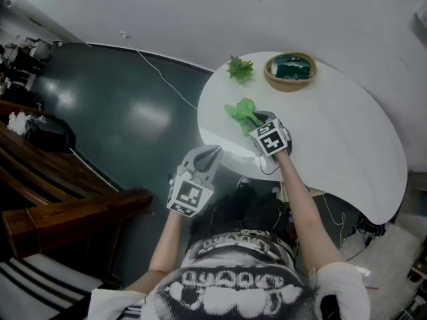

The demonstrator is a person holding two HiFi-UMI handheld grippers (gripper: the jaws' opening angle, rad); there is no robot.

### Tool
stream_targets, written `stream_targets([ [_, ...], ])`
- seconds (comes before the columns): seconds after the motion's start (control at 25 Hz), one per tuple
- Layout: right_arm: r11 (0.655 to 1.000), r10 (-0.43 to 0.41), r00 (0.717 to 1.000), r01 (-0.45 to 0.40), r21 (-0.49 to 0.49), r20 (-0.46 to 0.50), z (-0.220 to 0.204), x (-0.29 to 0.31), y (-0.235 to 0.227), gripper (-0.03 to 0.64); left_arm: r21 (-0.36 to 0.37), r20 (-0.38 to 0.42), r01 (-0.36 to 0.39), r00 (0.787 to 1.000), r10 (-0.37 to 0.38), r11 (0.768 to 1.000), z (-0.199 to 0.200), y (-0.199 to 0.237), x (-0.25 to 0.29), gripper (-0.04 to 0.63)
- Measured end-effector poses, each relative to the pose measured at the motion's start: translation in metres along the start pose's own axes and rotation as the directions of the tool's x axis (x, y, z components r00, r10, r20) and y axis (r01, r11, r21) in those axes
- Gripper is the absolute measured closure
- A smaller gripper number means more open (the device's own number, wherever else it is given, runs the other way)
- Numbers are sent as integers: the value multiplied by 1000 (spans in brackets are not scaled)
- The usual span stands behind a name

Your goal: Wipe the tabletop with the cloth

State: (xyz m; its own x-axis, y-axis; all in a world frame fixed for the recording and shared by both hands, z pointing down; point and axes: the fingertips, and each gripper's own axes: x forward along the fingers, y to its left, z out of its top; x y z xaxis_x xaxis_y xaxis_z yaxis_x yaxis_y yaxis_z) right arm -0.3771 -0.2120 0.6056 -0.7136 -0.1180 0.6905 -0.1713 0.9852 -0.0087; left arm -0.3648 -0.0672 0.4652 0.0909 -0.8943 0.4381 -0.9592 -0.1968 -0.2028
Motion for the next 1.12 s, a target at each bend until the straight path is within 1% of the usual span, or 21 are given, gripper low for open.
stream_targets([
  [0.16, 999, -36, 999, 37, 36, -27, -21, -9, -15, 534, -4, 2, 28, 1000, -28, 1000, -4, -6, 6, 586],
  [0.28, 994, -83, 996, 86, 70, -45, -42, -27, -36, 534, 8, 12, 74, 997, -74, 997, 3, -19, 18, 586],
  [0.44, 978, -155, 986, 162, 130, -61, -74, -61, -70, 534, 44, 29, 141, 989, -142, 989, 22, -45, 40, 586],
  [0.6, 956, -224, 972, 234, 177, -75, -111, -101, -109, 534, 69, 60, 183, 981, -187, 981, 48, -74, 62, 586],
  [0.76, 927, -289, 954, 300, 226, -82, -151, -153, -146, 534, 112, 67, 232, 968, -240, 966, 72, -118, 84, 586],
  [0.88, 908, -325, 941, 338, 248, -93, -188, -195, -174, 534, 124, 64, 257, 962, -266, 958, 90, -157, 101, 586],
  [1.12, 868, -386, 914, 407, 286, -130, -274, -281, -226, 534, 157, 63, 306, 946, -319, 939, 127, -242, 133, 586],
])
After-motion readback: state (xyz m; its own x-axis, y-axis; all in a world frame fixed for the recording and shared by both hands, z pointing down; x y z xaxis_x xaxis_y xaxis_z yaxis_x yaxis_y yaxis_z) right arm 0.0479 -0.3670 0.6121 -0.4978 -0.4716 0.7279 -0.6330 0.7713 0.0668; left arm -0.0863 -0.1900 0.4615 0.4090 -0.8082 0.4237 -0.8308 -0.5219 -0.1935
